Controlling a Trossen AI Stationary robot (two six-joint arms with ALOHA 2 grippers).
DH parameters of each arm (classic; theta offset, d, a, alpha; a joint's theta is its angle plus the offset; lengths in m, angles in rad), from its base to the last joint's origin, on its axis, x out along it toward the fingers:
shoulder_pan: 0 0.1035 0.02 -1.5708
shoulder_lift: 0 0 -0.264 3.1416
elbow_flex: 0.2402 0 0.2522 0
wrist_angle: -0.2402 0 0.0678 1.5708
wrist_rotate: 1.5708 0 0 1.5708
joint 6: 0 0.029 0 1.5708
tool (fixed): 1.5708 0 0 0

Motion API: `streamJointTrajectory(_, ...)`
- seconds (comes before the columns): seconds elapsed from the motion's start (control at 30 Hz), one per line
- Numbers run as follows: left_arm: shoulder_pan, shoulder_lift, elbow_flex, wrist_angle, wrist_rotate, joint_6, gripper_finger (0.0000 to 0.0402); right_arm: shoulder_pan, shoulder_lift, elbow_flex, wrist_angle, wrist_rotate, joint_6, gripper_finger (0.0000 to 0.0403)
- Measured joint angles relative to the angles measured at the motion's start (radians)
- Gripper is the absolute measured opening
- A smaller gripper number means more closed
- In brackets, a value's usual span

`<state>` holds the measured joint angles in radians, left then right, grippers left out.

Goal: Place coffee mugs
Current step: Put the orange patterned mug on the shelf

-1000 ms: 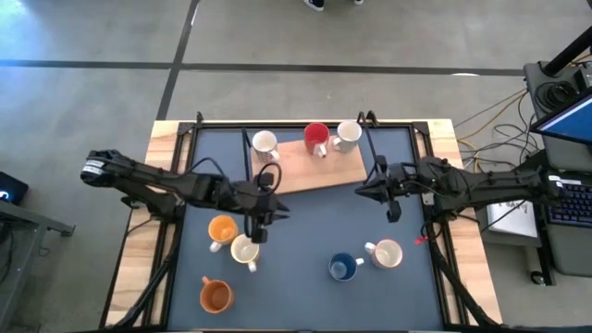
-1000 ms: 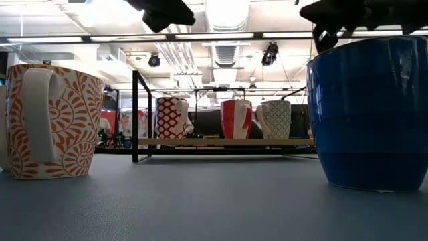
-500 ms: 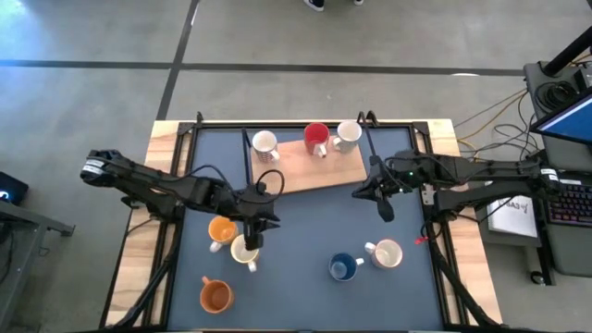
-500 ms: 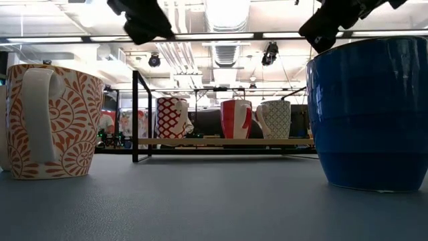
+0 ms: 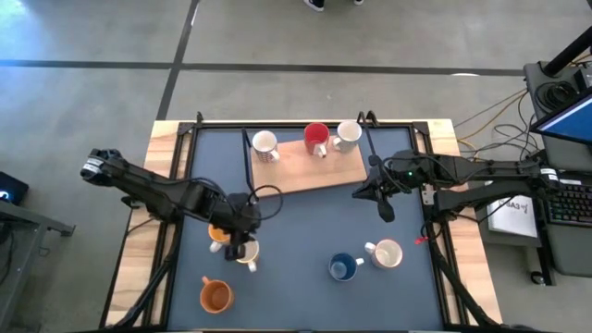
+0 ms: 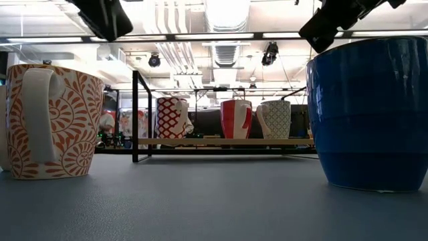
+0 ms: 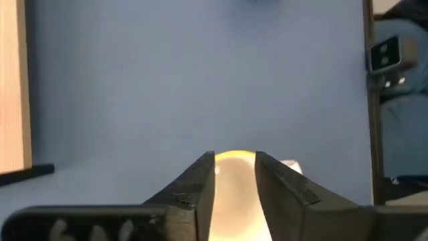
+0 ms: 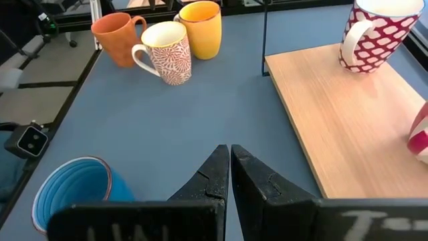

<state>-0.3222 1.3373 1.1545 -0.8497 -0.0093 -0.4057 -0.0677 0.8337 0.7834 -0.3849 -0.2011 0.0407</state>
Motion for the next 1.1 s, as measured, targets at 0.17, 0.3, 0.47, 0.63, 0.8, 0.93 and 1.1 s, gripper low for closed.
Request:
streamJointTrajectory(0.17, 0.001, 0.023, -0.031, -0.03, -0.008, 0.029, 0.0131, 0.0, 0.0, 0.0, 0.0, 0.0, -0.003, 0.0009)
streamJointTrajectory(0.3, 0.0, 0.078, -0.033, -0.041, -0.007, 0.061, 0.0134, 0.0, 0.0, -0.001, 0.0, 0.0, -0.008, 0.0009)
streamJointTrajectory(0.47, -0.002, 0.156, -0.034, -0.07, 0.0, 0.101, 0.0119, 0.0, 0.0, -0.001, 0.0, 0.0, -0.015, 0.0009)
streamJointTrajectory(0.63, -0.002, 0.215, -0.034, -0.085, -0.001, 0.119, 0.0101, 0.0, 0.0, -0.001, 0.0, 0.0, -0.017, 0.0009)
streamJointTrajectory(0.8, -0.002, 0.233, -0.023, -0.086, -0.002, 0.132, 0.0049, 0.0, 0.0, -0.001, 0.0, 0.0, -0.019, 0.0009)
streamJointTrajectory(0.93, 0.001, 0.231, 0.0, -0.09, -0.002, 0.132, 0.0011, 0.0, 0.0, -0.001, 0.0, 0.0, -0.019, 0.0009)
streamJointTrajectory(1.1, 0.002, 0.227, 0.056, -0.09, -0.008, 0.155, 0.0007, 0.0, 0.0, -0.002, -0.008, 0.0, -0.016, 0.0009)
